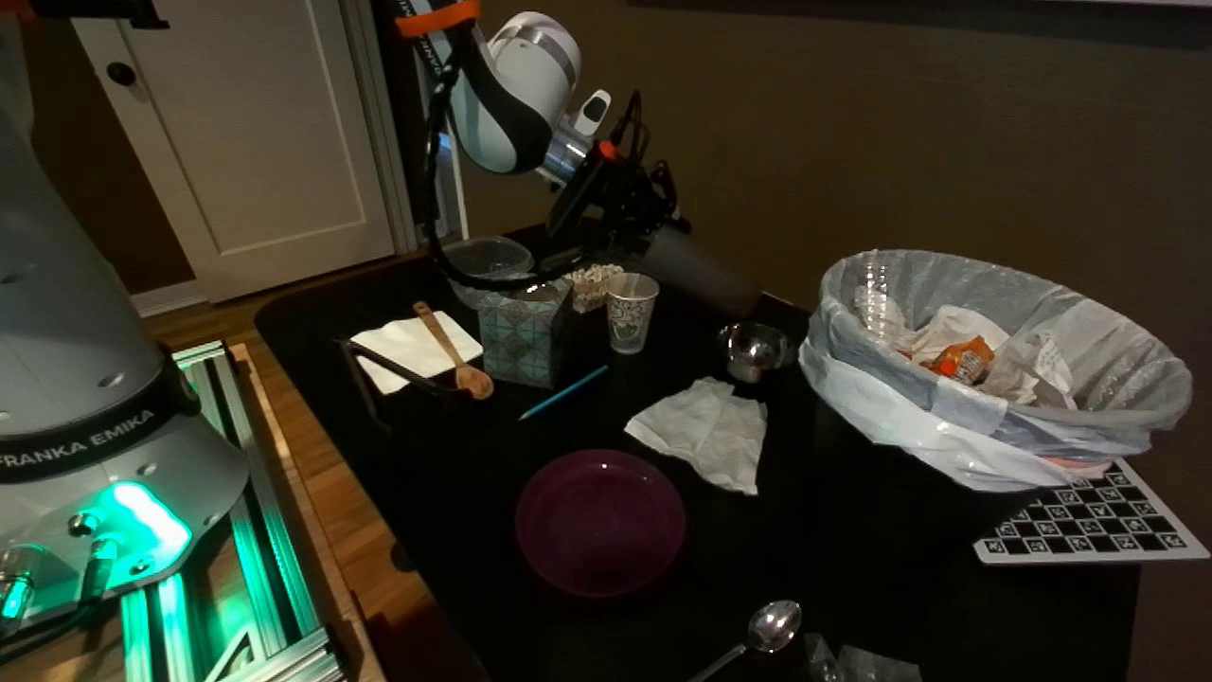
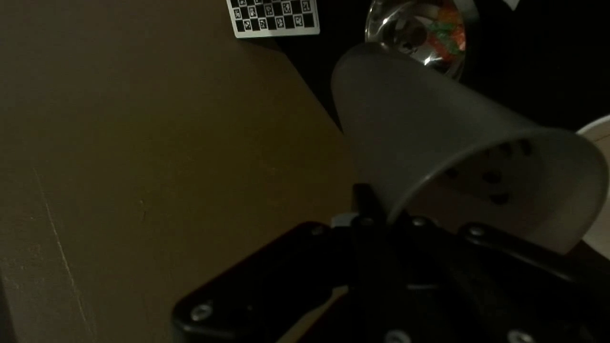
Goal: Push the closest cup forward, then then pour out the contents from the furthest cup into the closest cup
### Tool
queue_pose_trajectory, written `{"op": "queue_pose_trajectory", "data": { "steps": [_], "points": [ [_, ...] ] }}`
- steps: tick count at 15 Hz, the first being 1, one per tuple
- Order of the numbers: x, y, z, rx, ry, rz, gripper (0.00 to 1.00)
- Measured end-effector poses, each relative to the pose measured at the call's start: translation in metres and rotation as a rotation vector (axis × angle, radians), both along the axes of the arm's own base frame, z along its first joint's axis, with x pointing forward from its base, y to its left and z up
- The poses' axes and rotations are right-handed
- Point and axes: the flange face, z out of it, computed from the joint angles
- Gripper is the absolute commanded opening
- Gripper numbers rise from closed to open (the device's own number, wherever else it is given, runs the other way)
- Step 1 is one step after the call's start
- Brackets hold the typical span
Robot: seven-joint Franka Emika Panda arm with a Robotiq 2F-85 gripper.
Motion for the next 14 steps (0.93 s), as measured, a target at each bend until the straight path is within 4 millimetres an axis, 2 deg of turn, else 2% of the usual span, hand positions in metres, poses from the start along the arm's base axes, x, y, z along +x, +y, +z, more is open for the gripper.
{"op": "queue_pose_trajectory", "data": {
  "steps": [5,10,14],
  "points": [
    [0.006,-0.005,0.006,0.025,-0.011,-0.041,0.01],
    [0.017,-0.012,0.023,0.143,-0.004,-0.098,0.01],
    [0.030,-0.025,0.039,0.248,0.010,-0.172,0.01]
  ]
}}
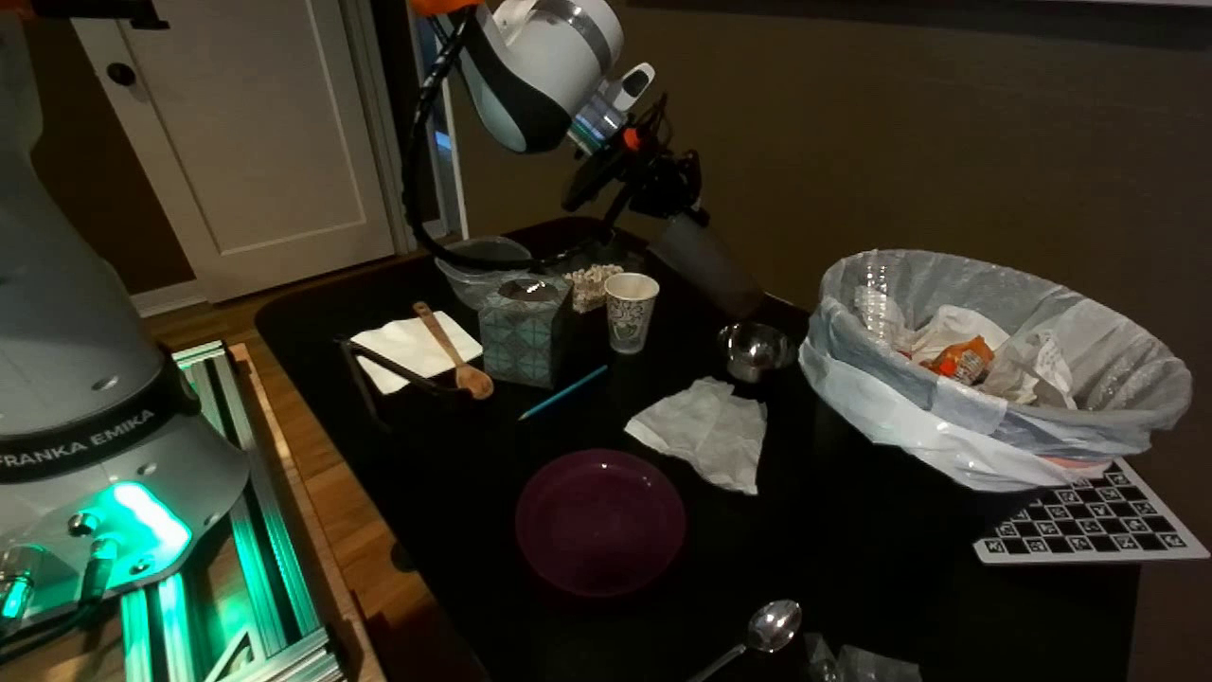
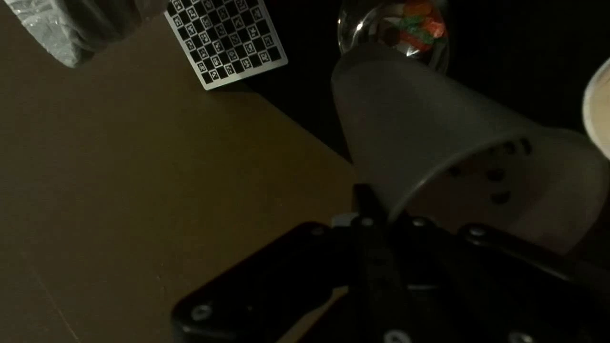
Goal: Push the closest cup forward, then then pour out the contents from the furthest cup into the closest cup
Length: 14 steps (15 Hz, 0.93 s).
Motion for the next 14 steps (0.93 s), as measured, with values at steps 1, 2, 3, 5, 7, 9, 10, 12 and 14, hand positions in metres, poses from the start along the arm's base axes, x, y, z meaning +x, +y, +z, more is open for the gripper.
{"op": "queue_pose_trajectory", "data": {
  "steps": [1,2,3,5,7,9,10,12,14],
  "points": [
    [0.003,-0.004,0.004,0.022,0.001,-0.020,0.01],
    [0.007,-0.007,0.008,0.046,0.002,-0.038,0.01],
    [0.010,-0.009,0.012,0.073,0.004,-0.053,0.01],
    [0.015,-0.014,0.018,0.137,0.011,-0.079,0.01],
    [0.019,-0.018,0.023,0.205,0.019,-0.101,0.01],
    [0.024,-0.022,0.027,0.260,0.021,-0.124,0.01],
    [0.027,-0.024,0.029,0.288,0.022,-0.135,0.01],
    [0.031,-0.029,0.031,0.346,0.028,-0.158,0.01],
    [0.034,-0.034,0.029,0.409,0.041,-0.189,0.01]
  ]
}}
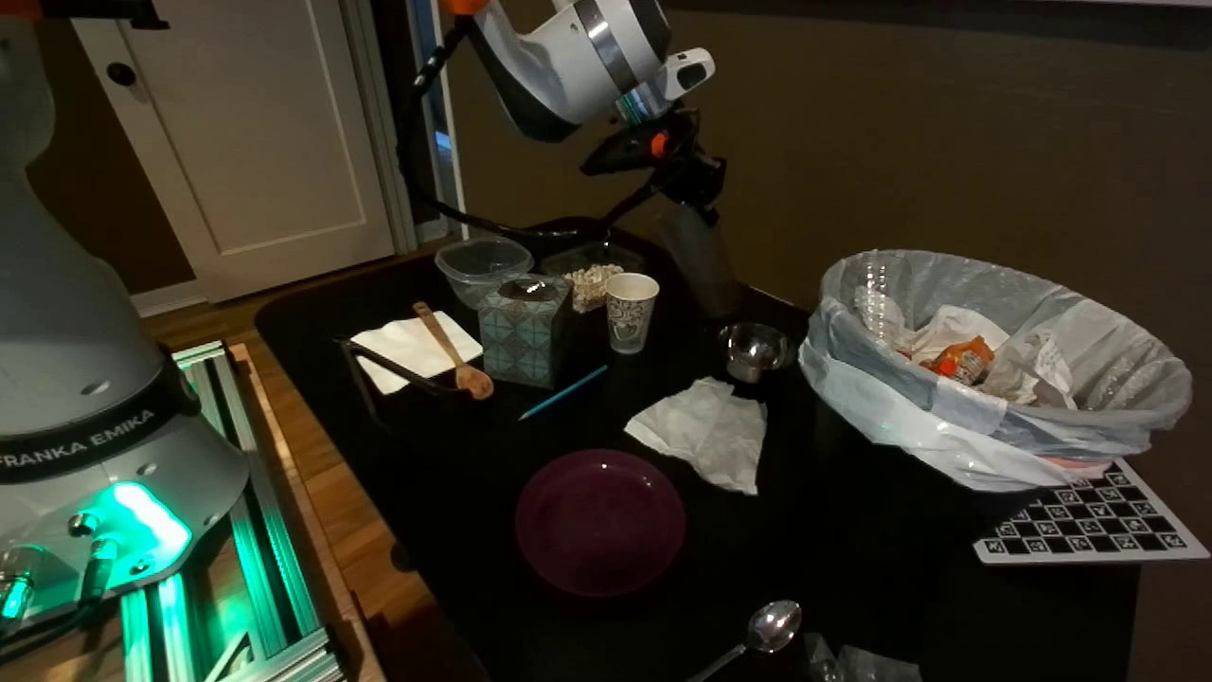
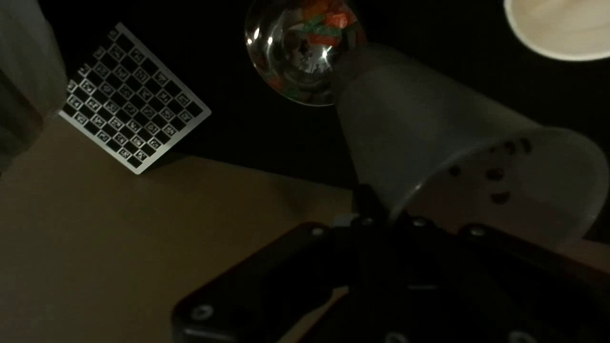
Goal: Push the closest cup forward, then then pour out the contents from the furthest cup into the closest cup
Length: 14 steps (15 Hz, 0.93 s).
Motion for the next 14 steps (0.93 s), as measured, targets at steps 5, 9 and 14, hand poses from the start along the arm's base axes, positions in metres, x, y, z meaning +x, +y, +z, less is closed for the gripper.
{"op": "queue_pose_trajectory", "data": {
  "steps": [5,9,14],
  "points": [
    [0.012,-0.010,-0.011,0.137,0.041,-0.071,0.01],
    [0.026,-0.018,-0.014,0.234,0.051,-0.130,0.01],
    [0.042,-0.034,-0.026,0.381,0.089,-0.199,0.01]
  ]
}}
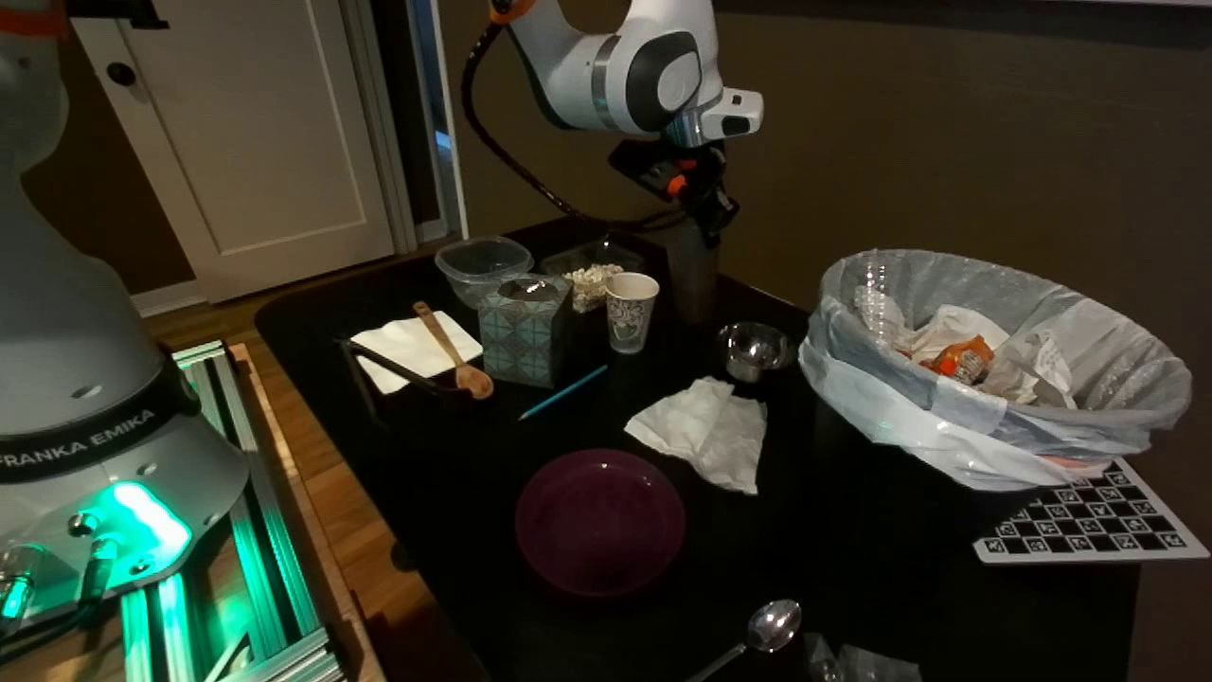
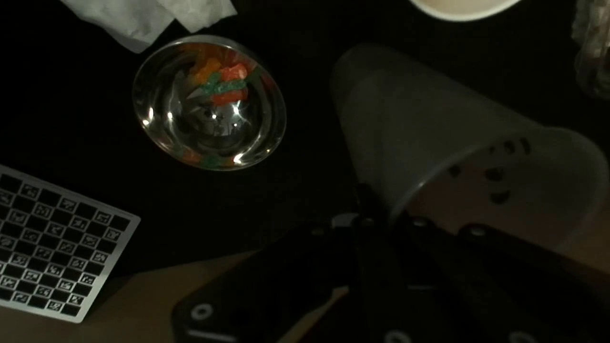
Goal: Push the closest cup forward, then then pour out the contents from the furthest cup into the closest cup
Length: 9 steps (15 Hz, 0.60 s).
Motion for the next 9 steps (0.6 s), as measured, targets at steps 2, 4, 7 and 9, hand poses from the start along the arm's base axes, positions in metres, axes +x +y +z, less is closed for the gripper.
{"op": "queue_pose_trajectory", "data": {
  "steps": [2,4,7,9],
  "points": [
    [0.005,-0.004,-0.004,0.043,0.004,-0.013,0.01],
    [0.009,-0.006,-0.007,0.074,0.004,-0.021,0.01],
    [0.014,-0.008,-0.012,0.100,0.004,-0.027,0.01],
    [0.016,-0.009,-0.016,0.108,0.007,-0.027,0.01]
  ]
}}
